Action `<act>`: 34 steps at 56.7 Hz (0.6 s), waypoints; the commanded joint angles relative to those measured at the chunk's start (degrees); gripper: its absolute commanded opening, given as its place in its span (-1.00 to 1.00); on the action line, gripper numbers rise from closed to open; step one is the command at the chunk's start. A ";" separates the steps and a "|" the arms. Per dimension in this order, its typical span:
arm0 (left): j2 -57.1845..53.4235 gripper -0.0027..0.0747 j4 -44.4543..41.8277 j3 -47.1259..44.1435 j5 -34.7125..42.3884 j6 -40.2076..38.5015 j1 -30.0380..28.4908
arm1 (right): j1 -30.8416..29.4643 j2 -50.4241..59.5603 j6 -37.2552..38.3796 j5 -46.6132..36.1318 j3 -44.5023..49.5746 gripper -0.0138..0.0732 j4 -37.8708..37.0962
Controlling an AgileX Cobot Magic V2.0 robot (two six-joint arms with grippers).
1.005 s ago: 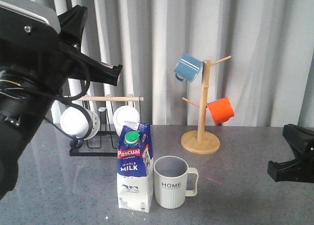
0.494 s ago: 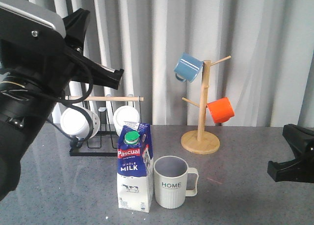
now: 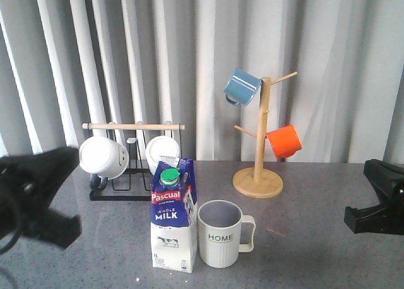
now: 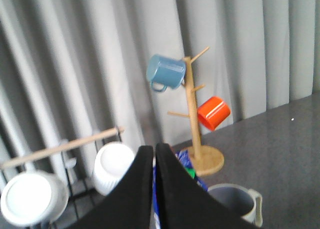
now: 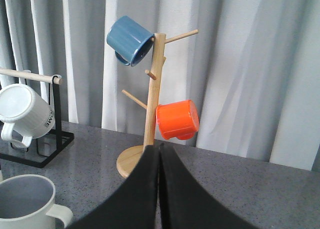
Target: Place milk next to cup
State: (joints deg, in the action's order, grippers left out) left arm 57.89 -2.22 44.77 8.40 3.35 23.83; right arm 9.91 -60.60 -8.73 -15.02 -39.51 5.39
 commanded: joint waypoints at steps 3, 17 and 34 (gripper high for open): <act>-9.63 -0.95 -0.05 -10.86 4.00 -3.35 -4.25 | -0.21 1.08 -0.58 -4.24 -1.62 -0.70 -0.42; -26.62 -0.95 6.06 -35.66 12.01 -5.84 -12.75 | -0.21 1.08 -0.58 -4.24 -1.62 -0.70 -0.42; -44.16 -0.95 -8.48 -43.79 4.53 -22.34 -22.67 | -0.21 1.08 -0.58 -4.24 -1.62 -0.70 -0.42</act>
State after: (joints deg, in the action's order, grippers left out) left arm 15.58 -6.52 0.49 9.99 -12.59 3.44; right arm 9.91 -60.60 -8.73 -14.96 -39.51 5.39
